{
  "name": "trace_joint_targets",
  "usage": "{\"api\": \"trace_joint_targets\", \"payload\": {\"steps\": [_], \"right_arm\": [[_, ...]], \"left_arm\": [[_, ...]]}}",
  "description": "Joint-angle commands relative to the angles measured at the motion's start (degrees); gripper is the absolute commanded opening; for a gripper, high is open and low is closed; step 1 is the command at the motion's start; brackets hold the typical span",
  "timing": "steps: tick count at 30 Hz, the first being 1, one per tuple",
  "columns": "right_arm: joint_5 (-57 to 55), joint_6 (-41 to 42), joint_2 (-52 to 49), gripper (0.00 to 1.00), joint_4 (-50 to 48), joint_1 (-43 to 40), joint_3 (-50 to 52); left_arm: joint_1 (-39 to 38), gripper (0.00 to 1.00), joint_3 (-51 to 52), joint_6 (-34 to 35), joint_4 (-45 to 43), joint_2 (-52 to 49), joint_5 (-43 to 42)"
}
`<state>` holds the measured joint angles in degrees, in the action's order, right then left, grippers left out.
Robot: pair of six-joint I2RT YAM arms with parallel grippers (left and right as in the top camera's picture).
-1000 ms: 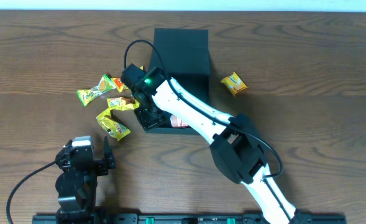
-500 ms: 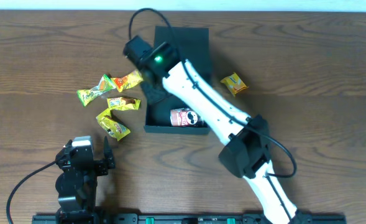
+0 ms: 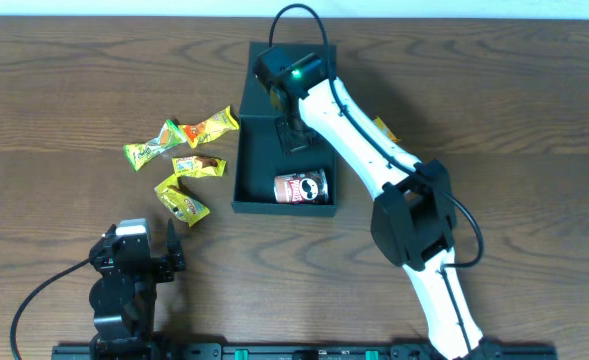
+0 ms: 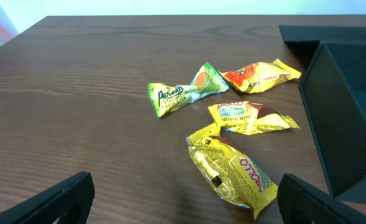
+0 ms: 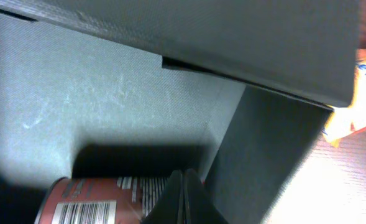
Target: Pack container
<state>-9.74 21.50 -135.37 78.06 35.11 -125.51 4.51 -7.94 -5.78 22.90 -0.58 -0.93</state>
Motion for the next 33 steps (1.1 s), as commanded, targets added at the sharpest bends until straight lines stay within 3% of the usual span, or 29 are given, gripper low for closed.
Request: {"api": "trace_joint_targets", "payload": {"steps": [1,10,33], "right_arm": [[-0.8,1.2,0.1,0.02,-1.7,0.4,2.9],[-2.5,3.2,0.1,0.02,-2.9,-0.1,6.6],[2.7,5.3,0.1,0.02,6.3,1.9,6.7]], "left_arm": [[0.4,0.95,1.1,0.8,0.2,0.3,0.0],[0.4,0.95,1.1,0.9,0.2,0.3,0.0],[0.4,0.95,1.1,0.9,0.2,0.3,0.0]]}}
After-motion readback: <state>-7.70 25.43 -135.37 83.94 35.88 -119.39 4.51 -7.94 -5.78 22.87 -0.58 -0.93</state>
